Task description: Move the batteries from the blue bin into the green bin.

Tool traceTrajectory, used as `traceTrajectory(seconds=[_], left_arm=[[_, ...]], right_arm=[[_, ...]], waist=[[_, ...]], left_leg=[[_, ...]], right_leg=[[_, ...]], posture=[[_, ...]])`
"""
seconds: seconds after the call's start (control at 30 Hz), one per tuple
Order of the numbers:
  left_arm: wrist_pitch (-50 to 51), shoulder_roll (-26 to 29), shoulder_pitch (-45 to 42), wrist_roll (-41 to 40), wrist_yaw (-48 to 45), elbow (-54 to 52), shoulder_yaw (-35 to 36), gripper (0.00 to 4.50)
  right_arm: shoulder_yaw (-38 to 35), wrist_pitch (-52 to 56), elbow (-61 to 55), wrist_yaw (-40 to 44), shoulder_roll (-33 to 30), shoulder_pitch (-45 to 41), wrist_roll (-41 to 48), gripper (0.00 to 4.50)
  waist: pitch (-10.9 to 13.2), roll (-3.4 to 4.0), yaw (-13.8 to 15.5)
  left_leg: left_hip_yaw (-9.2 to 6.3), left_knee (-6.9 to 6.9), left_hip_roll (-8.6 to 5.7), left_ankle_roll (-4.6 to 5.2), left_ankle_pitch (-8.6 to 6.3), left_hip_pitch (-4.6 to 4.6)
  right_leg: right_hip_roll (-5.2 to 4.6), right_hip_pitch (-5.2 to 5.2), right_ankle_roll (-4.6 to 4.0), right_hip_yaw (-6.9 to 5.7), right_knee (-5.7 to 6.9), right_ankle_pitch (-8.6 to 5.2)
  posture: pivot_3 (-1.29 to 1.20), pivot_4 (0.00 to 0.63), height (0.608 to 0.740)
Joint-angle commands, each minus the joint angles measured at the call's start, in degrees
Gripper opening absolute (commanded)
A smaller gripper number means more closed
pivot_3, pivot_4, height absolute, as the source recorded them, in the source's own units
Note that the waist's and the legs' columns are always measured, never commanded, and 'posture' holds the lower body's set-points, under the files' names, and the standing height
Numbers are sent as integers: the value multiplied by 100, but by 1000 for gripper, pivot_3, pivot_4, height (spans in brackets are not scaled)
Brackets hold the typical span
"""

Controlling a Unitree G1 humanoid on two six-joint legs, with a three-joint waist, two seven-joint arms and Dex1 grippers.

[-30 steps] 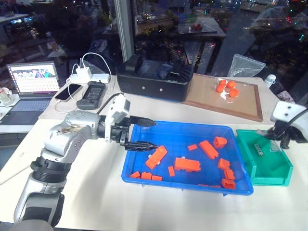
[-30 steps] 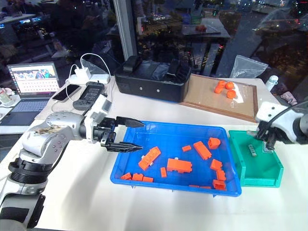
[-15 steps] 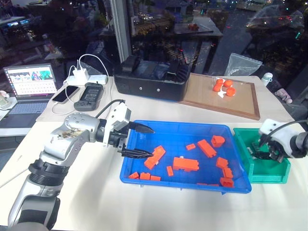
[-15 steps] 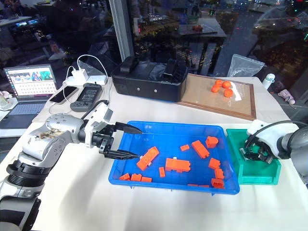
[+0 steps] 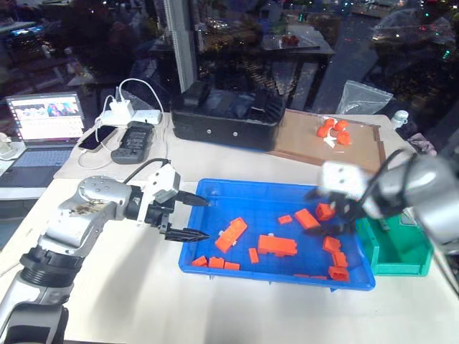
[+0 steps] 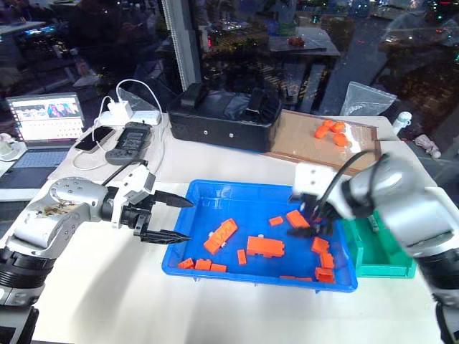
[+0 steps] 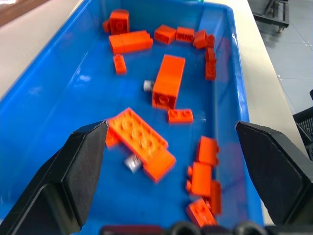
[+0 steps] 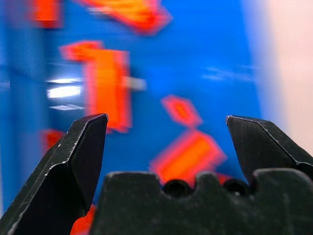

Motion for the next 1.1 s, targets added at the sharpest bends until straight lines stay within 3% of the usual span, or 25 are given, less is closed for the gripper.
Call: traceTrajectory(seconds=[0.03, 0.37, 0.47, 0.7, 0.9, 1.1], left_arm=[[-67, 17, -132, -21, 115, -141, 213, 4500], [187, 186, 139, -207, 174, -514, 321, 4500], [241, 127, 10, -334, 241, -460, 409, 4500], [338, 3, -212, -417, 282, -336, 370, 4500], [428, -167, -241, -730, 209, -383, 504, 4500], [426, -187, -150, -780, 278, -473, 503, 4500]], right_arm=[[251, -190, -80, -118, 204, -67, -197, 4478], [884, 72, 396, -596, 854, 98, -567, 4478], [894, 105, 552, -611, 875, 88, -618, 3732], [738, 244, 452, -551, 807, 88, -520, 1454], [-120, 710, 399, -185, 507, -41, 260, 1455], [-453, 433, 1192, -326, 192, -190, 142, 1455]], waist=[[0, 0, 12], [-1, -1, -1], [-1, -1, -6], [-1, -1, 11], [-1, -2, 18], [-1, -2, 21]], left_leg=[[0, 7, -1, 0, 0, 0], [-2, -2, 4, 1, 0, 2], [0, 0, 4, 1, 1, 3], [4, 4, 3, 1, 1, 3], [1, 2, 4, 1, 1, 1], [3, 2, 3, 1, 1, 9]], right_leg=[[-2, 3, 2, 0, 0, 1], [12, 8, 1, 0, 13, 6], [17, 8, 0, 0, 13, 6], [16, 8, 1, -5, 10, 5], [18, 18, 1, -3, 12, 6], [16, 13, 0, -5, 5, 5]], posture=[[0, 150, 738], [0, 150, 738], [0, 150, 738], [0, 150, 738], [0, 150, 738], [0, 150, 738]])
